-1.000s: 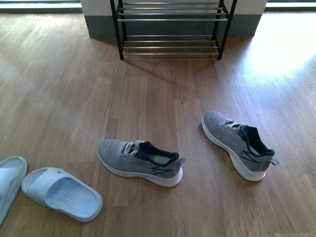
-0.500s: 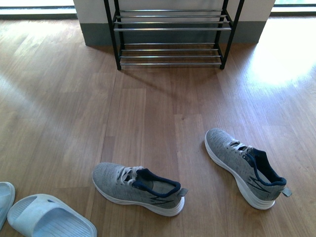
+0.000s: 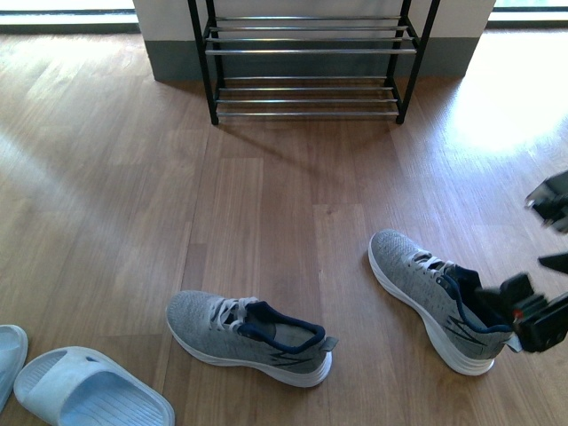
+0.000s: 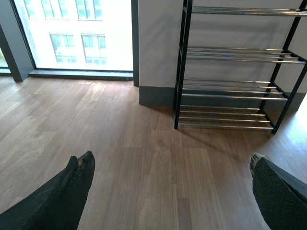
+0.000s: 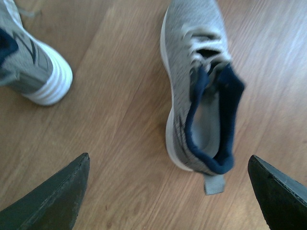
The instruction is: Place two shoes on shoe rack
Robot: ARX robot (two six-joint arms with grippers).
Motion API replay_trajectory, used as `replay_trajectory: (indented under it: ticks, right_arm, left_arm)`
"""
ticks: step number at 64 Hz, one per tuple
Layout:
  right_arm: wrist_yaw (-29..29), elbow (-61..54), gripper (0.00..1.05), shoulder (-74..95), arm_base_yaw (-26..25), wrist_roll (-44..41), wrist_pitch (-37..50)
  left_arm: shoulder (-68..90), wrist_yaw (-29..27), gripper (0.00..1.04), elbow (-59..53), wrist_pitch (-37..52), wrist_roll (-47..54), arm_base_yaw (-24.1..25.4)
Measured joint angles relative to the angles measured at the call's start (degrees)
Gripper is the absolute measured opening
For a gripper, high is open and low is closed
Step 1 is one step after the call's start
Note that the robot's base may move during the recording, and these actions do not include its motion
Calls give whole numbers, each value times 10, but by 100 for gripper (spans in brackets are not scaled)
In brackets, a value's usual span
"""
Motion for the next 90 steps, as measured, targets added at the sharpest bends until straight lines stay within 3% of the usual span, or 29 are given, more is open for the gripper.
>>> replay_trajectory:
  ticks: [14, 45, 81, 84, 90]
  right_arm:
    - [17, 101, 96, 139, 17, 1, -2]
    - [50, 243, 96, 253, 20, 23, -44]
    - [43, 244, 7, 263, 28, 40, -20]
    - [42, 235, 1, 260, 28, 45, -9]
    - [42, 203, 1, 243, 29, 64, 19]
  left_arm:
    - [0, 0, 95, 0, 0, 0, 0]
    - [0, 0, 95, 0, 0, 0, 0]
    - [0, 0, 95, 0, 0, 0, 0]
    - [0, 0, 95, 0, 0, 0, 0]
    - [0, 0, 95, 0, 0, 0, 0]
